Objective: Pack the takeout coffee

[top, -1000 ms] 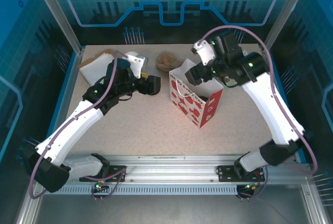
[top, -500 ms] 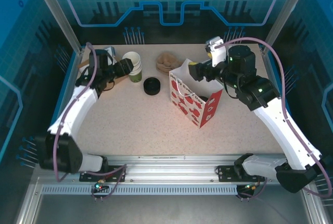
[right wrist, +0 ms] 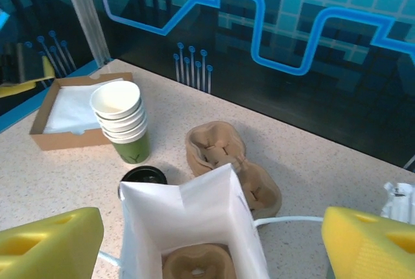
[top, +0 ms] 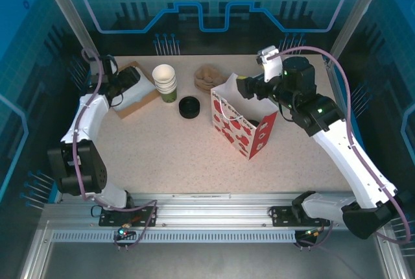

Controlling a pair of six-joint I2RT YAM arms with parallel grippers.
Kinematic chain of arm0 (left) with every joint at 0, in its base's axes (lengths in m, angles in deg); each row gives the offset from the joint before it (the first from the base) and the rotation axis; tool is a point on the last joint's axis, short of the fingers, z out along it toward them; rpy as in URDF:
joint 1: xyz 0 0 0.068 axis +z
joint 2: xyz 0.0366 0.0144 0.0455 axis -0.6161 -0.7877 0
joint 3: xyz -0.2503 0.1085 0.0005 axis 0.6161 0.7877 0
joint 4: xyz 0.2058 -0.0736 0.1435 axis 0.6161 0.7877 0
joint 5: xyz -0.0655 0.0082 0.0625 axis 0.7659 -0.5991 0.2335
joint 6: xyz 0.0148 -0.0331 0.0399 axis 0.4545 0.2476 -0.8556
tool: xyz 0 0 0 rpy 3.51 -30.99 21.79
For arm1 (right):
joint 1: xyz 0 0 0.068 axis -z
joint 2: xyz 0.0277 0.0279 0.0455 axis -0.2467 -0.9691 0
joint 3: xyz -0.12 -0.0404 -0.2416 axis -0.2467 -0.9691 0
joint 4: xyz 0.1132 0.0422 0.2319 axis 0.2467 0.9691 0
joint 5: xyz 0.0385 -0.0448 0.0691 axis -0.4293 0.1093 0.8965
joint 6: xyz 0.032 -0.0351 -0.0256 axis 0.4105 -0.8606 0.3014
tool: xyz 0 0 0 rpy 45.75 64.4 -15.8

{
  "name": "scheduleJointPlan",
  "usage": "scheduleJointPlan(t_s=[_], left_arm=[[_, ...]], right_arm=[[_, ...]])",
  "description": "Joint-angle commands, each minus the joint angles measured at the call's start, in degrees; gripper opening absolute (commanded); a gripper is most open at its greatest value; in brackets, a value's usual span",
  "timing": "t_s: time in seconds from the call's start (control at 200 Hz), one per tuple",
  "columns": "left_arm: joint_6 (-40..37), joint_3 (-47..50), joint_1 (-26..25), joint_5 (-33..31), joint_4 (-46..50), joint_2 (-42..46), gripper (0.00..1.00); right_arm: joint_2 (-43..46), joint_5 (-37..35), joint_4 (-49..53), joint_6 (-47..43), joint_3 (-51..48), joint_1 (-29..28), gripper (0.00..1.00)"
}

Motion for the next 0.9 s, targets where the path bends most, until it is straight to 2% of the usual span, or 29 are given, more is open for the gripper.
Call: scheduleJointPlan(t_s=[0.0, 0.205, 0.48, 0.65, 0.895], left_arm=[[2.3, 0.8, -0.1, 4.3, -1.2, 0.9, 0.7], [6.6, 6.5, -0.5, 11.7, -7.8, 4.7, 0.7], [5.0, 8.1, -4.3, 12.2, -7.3, 11.0, 0.71], [4.6, 8.2, -5.4, 11.7, -7.2, 12.3, 0.71], [4.1, 8.5, -5.7, 11.4, -6.8, 12.4, 0.71]], right_arm=[[-2.3, -4.9, 0.8, 0.7, 2.0, 4.3, 0.88], [-9.5, -9.6, 5.9, 2.9, 6.8, 14.7, 0.84], [-14.5, -4.2, 8.2, 6.7, 5.4, 26.9, 0.72], [-18.1, 0.3, 8.4, 7.2, 4.6, 28.6, 0.63], [-21.2, 1.9, 7.1, 8.2, 3.1, 29.0, 0.48]])
